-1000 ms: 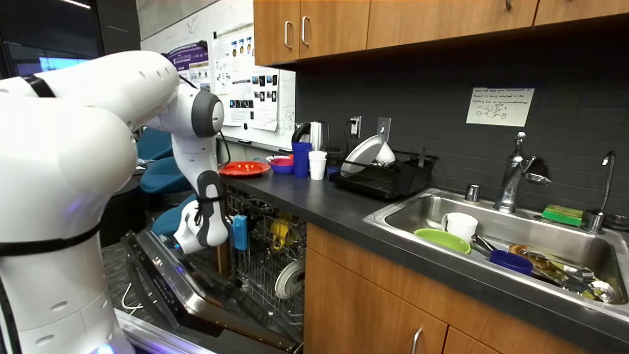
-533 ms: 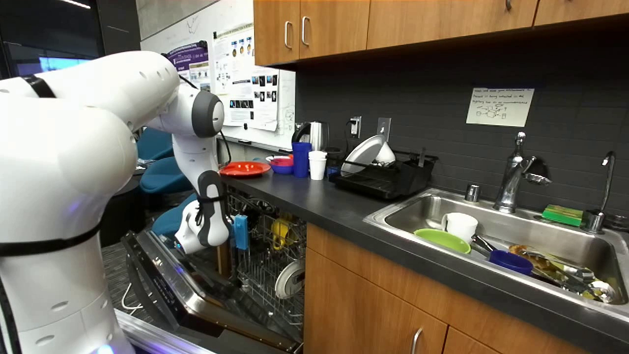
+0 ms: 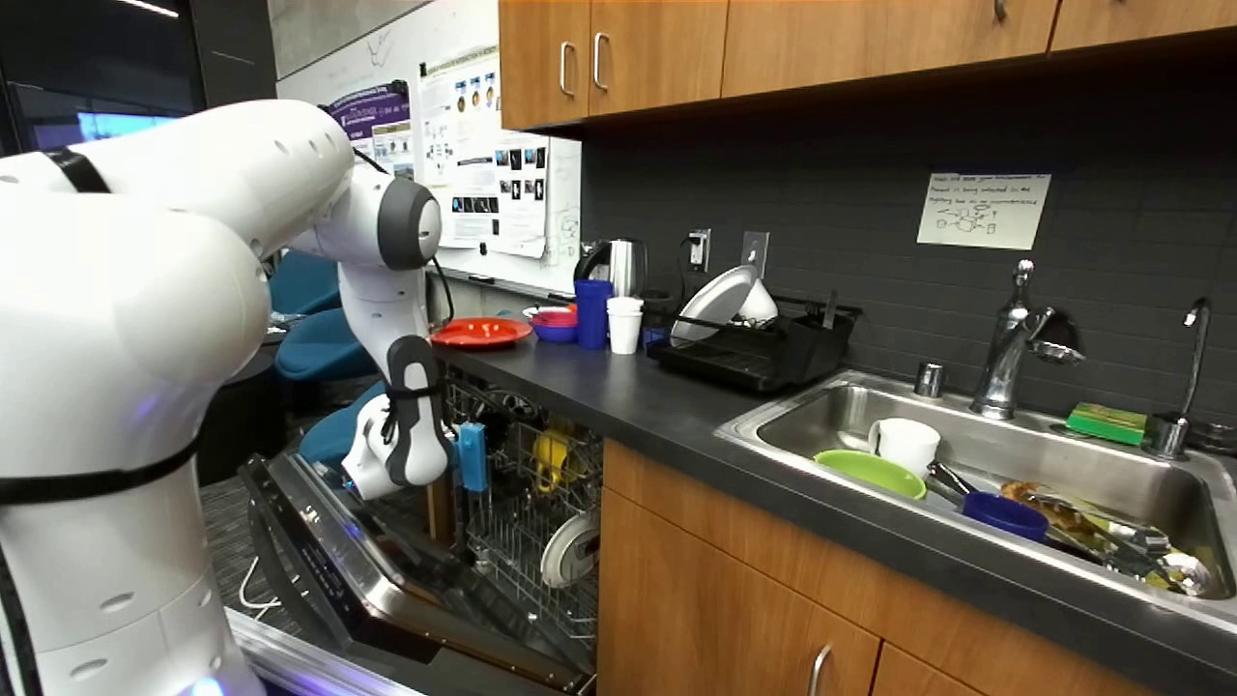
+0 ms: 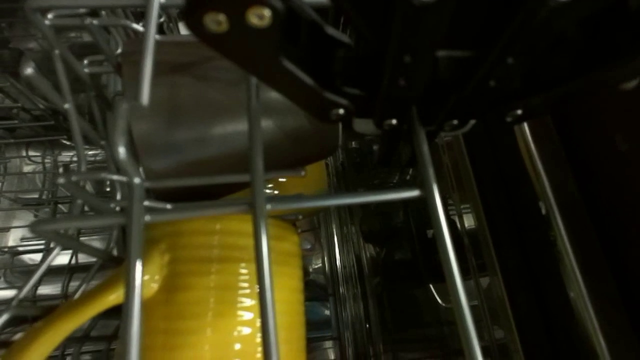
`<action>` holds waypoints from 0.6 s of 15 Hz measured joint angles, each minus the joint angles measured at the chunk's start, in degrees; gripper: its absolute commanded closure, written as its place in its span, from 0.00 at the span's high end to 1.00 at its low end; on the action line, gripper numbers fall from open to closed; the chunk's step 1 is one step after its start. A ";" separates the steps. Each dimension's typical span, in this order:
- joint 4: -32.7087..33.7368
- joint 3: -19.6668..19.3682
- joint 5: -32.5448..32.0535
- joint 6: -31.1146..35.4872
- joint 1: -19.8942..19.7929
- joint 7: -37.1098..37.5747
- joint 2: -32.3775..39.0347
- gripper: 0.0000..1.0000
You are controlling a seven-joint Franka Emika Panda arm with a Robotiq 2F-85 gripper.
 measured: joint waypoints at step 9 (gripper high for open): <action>-6.64 2.00 2.18 -0.10 -0.30 0.66 -4.08 0.02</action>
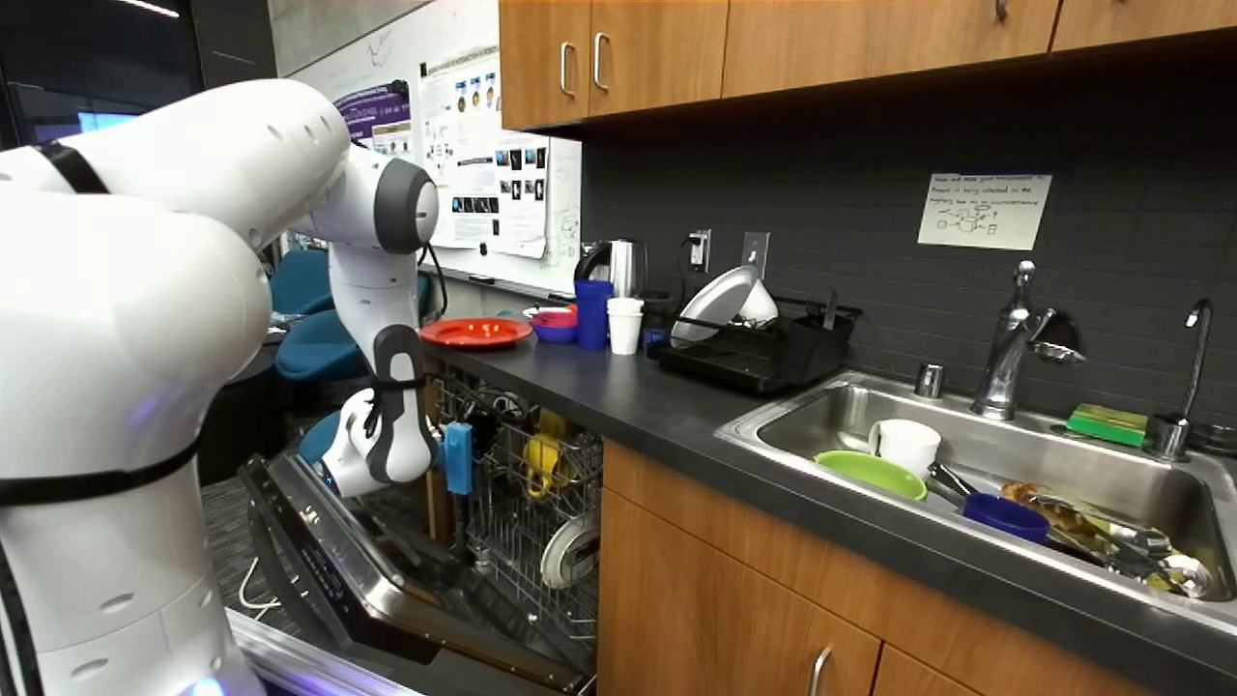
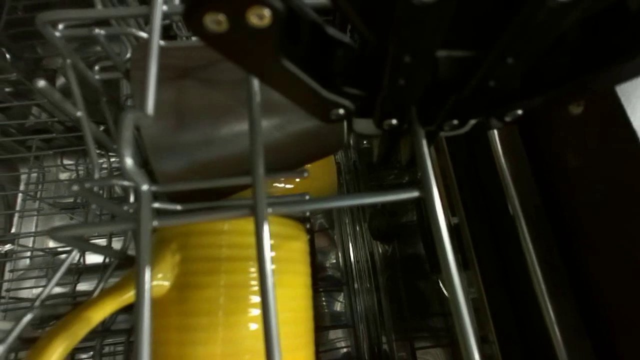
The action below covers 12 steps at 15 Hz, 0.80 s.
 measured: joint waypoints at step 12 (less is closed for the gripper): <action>-5.23 0.68 -0.11 2.66 -0.43 0.12 -3.66 0.02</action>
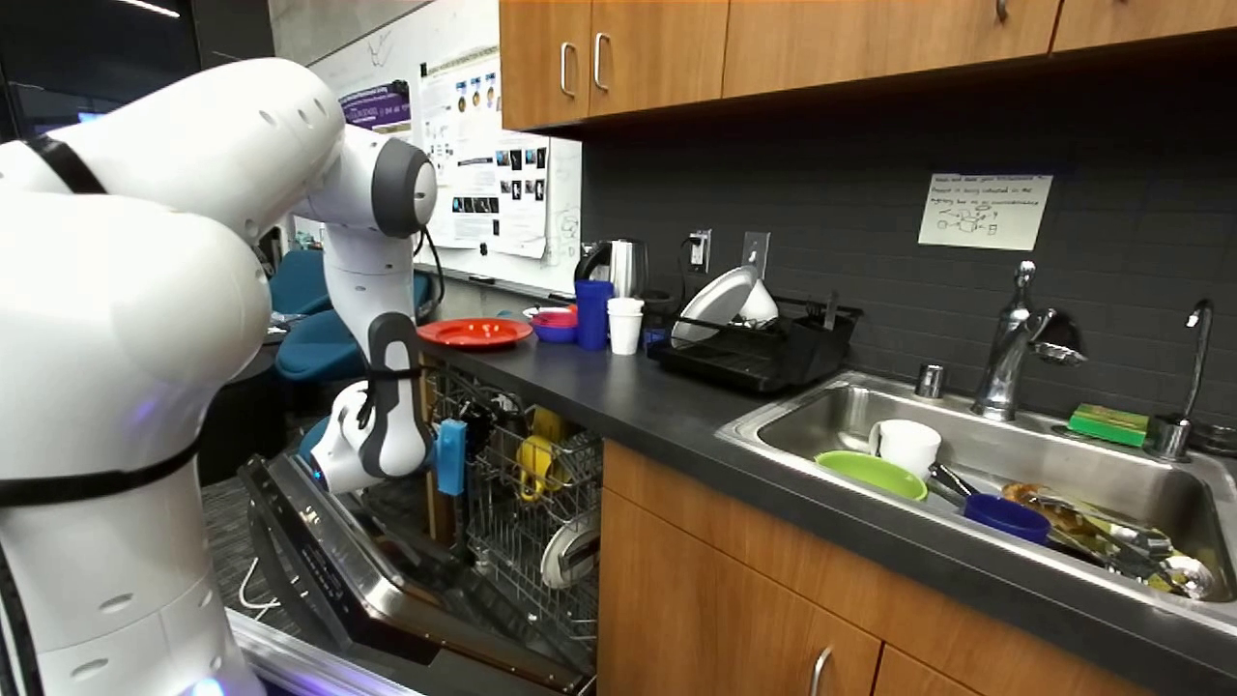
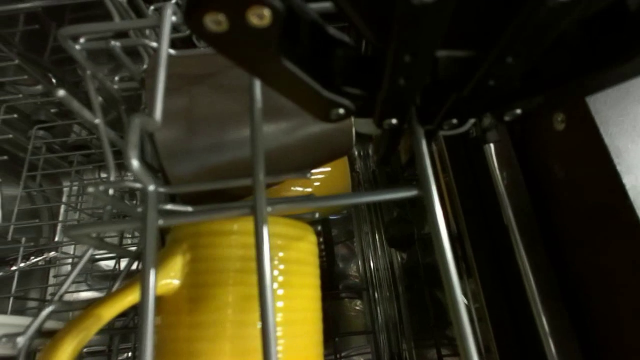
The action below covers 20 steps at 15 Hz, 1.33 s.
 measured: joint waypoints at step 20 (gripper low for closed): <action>-12.55 1.57 1.75 17.50 -3.62 -9.96 -12.51 0.02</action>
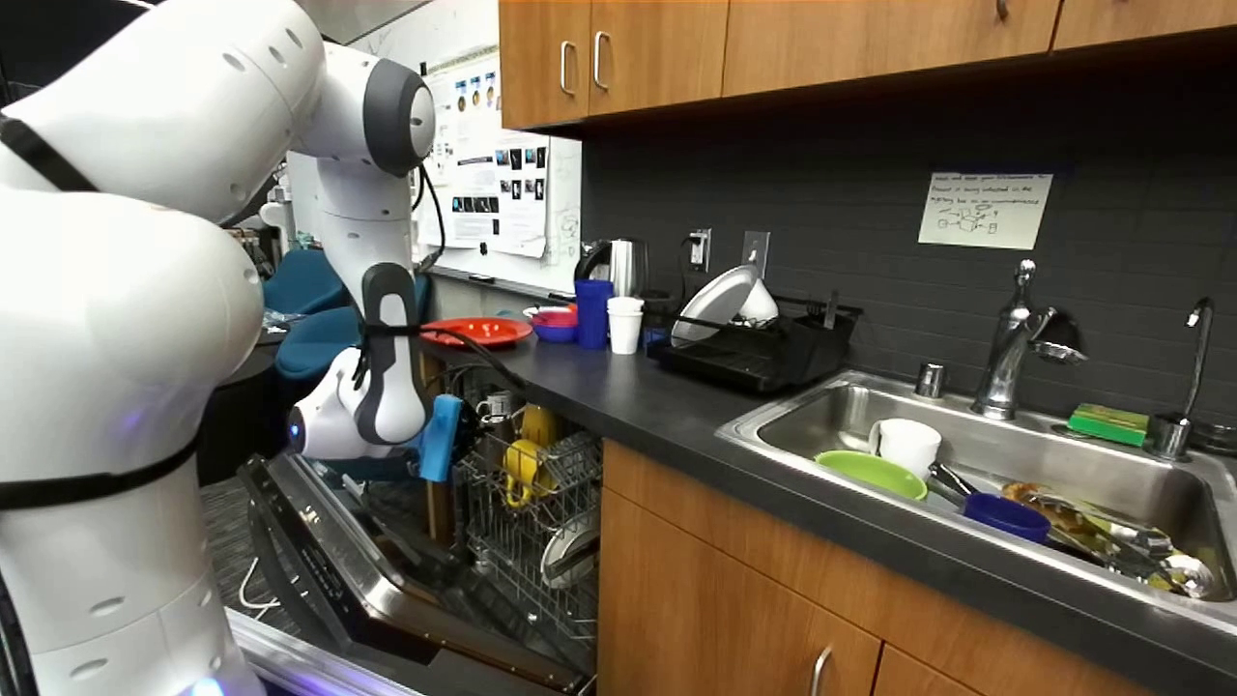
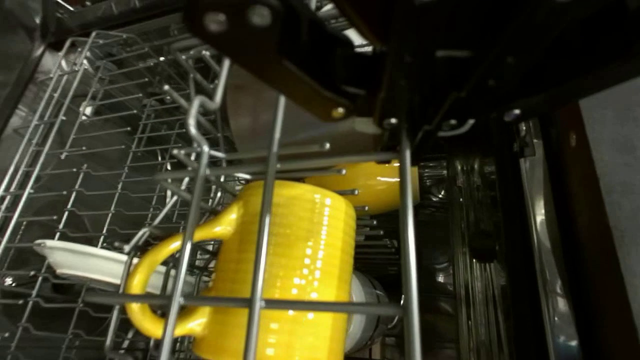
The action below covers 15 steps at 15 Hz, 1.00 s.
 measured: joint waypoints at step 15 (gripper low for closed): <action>-2.17 0.04 4.03 11.14 -0.95 -8.84 -5.00 0.02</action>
